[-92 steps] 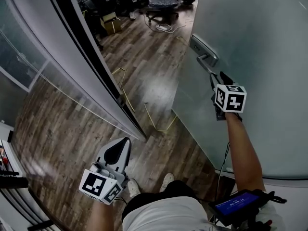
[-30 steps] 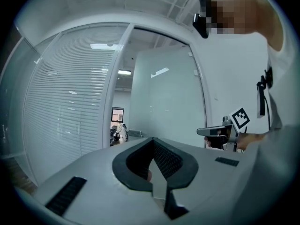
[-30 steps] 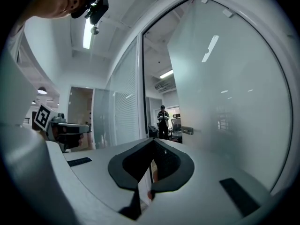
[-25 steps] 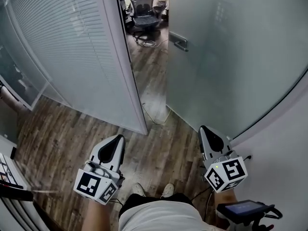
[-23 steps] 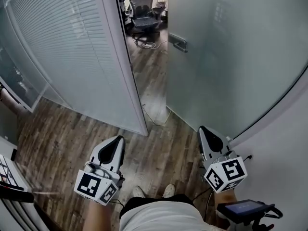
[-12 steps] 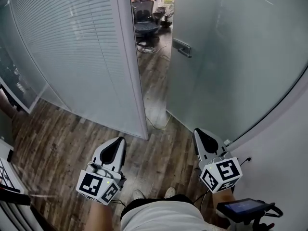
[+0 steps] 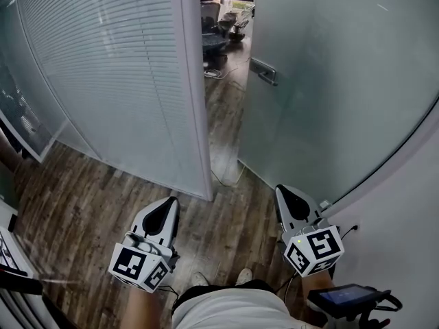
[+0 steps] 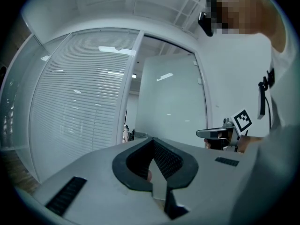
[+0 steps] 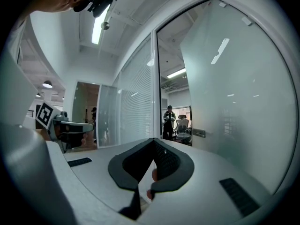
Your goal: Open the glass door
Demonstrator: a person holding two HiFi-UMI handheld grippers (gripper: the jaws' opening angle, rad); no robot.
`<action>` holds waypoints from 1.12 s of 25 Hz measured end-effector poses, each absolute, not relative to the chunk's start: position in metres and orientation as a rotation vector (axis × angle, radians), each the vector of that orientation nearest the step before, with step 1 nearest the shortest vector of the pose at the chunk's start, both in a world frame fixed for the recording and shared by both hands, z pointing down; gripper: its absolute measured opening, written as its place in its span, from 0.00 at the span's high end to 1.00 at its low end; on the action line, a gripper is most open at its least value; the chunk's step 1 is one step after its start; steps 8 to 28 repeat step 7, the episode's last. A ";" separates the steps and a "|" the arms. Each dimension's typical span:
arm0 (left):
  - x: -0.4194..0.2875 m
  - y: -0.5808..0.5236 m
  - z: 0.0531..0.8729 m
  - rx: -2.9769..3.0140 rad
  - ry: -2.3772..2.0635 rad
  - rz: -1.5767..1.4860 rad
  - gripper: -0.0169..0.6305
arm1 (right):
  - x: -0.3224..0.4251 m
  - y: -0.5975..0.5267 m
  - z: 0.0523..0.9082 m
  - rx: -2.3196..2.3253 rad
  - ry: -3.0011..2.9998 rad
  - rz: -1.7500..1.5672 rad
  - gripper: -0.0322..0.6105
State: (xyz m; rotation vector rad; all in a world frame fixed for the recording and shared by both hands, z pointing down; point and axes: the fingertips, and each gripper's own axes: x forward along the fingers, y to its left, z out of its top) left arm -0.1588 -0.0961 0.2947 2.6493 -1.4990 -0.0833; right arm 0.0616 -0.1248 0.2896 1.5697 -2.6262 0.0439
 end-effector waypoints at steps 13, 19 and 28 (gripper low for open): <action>-0.166 -0.107 0.286 2.655 -1.493 -0.064 0.98 | 0.053 -0.137 0.280 1.559 -2.613 0.037 0.95; -0.166 -0.107 0.286 2.655 -1.493 -0.064 0.98 | 0.053 -0.137 0.280 1.559 -2.613 0.037 0.95; -0.166 -0.107 0.286 2.655 -1.493 -0.064 0.98 | 0.053 -0.137 0.280 1.559 -2.613 0.037 0.95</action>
